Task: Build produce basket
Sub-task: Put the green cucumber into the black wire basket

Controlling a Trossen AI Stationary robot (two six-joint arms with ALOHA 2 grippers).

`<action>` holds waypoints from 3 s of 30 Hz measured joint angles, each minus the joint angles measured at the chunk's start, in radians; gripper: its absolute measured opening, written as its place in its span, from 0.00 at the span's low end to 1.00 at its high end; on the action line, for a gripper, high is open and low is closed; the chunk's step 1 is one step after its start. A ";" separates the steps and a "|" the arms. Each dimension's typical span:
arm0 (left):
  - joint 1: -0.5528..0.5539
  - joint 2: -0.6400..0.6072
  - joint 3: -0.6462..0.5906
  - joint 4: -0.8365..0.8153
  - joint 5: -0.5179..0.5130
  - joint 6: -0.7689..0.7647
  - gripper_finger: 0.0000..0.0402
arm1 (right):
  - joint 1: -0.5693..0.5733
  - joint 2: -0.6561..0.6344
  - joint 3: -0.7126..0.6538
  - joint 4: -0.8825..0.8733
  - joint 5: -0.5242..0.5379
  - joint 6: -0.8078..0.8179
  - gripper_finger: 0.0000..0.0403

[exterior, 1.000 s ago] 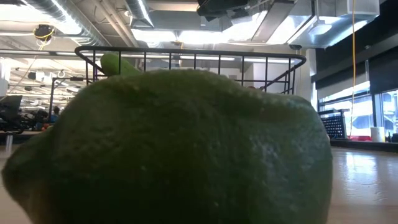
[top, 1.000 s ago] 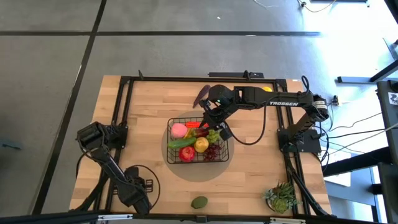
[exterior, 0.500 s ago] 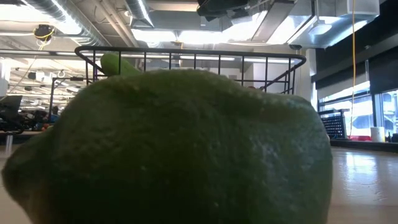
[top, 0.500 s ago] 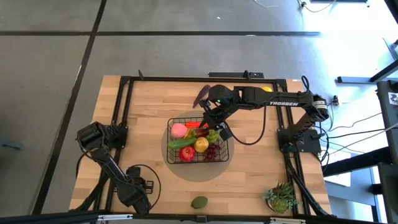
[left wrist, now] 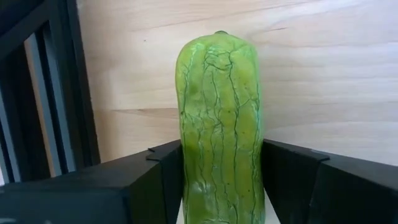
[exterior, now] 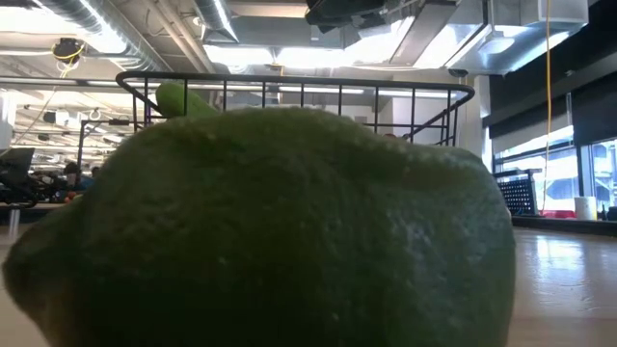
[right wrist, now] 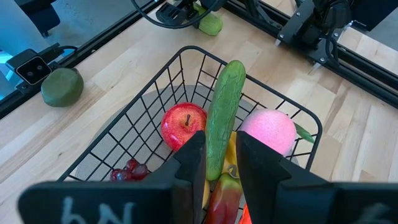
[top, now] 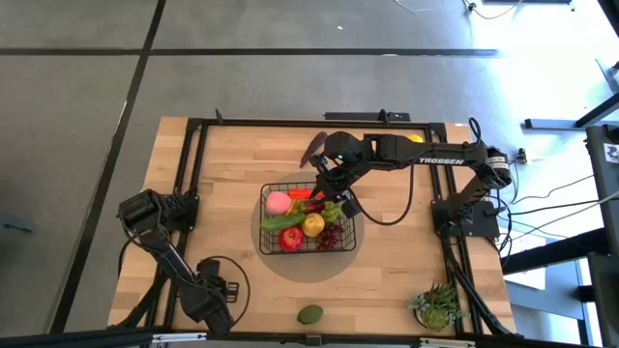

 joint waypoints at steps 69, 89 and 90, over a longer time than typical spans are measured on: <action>0.720 -0.092 0.686 -0.256 -0.414 1.752 0.37 | -0.010 -0.013 0.621 -0.763 -0.053 0.010 0.21; 0.972 0.031 0.687 -0.090 0.242 2.428 0.37 | -0.010 -0.093 0.661 -0.863 -0.057 0.184 0.21; 0.972 0.041 0.684 -0.103 0.275 2.448 0.37 | -0.010 -0.100 0.661 -0.857 -0.056 0.189 0.21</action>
